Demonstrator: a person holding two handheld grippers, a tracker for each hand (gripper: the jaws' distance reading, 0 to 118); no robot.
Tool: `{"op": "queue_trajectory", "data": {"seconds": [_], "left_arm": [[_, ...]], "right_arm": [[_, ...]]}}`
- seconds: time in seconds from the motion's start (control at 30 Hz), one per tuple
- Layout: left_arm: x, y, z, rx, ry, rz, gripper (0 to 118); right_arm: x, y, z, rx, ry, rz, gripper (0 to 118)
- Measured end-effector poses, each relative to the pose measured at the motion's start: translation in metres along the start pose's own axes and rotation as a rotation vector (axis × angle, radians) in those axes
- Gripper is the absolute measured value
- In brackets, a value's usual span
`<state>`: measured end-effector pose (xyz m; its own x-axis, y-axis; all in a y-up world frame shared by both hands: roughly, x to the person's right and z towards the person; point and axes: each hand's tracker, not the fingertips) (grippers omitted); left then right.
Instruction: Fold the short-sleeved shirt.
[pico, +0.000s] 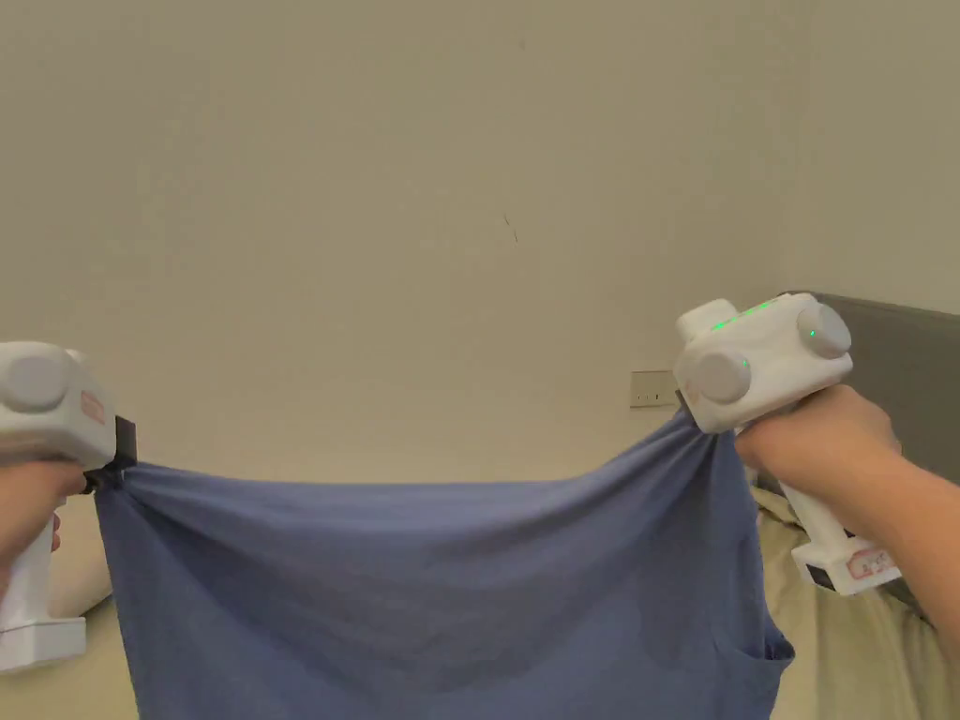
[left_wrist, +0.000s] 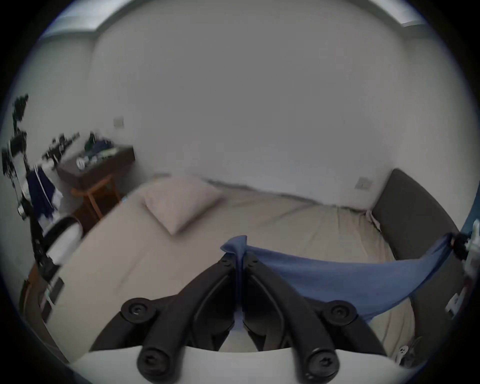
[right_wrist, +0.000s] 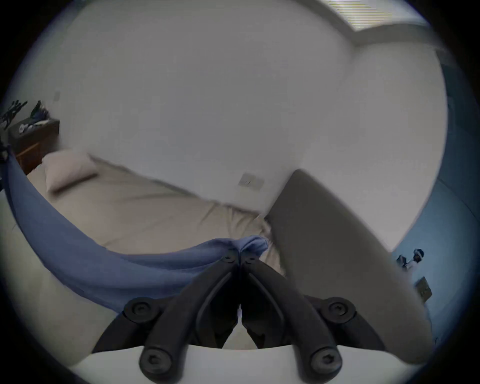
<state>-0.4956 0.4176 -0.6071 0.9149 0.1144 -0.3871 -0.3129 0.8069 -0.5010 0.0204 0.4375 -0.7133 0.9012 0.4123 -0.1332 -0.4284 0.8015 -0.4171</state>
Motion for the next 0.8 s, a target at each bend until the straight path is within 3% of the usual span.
{"op": "queue_trajectory", "data": {"seconds": [0.23,0.37,0.43,0.53,0.67,0.8], "left_arm": [[-0.017,-0.143,-0.064,-0.213,-0.018,0.024,1],[-0.028,-0.233,-0.06,-0.326,-0.057,-0.031,1],[-0.04,-0.262,-0.061,-0.372,-0.096,0.03,1],[-0.054,-0.292,-0.024,-0.328,-0.188,0.088,1],[-0.073,-0.318,0.045,-0.316,-0.238,0.032,1],[-0.102,-0.332,0.115,-0.298,-0.285,0.066,1]], "right_arm": [[-0.04,-0.138,-0.069,-0.208,0.123,-0.079,2],[-0.048,-0.216,-0.059,-0.267,0.222,-0.102,2],[-0.048,-0.246,-0.042,-0.28,0.239,-0.111,2],[-0.037,-0.288,-0.003,-0.305,0.284,-0.18,2],[-0.014,-0.334,0.056,-0.325,0.317,-0.156,2],[0.008,-0.365,0.108,-0.314,0.306,-0.118,2]]}}
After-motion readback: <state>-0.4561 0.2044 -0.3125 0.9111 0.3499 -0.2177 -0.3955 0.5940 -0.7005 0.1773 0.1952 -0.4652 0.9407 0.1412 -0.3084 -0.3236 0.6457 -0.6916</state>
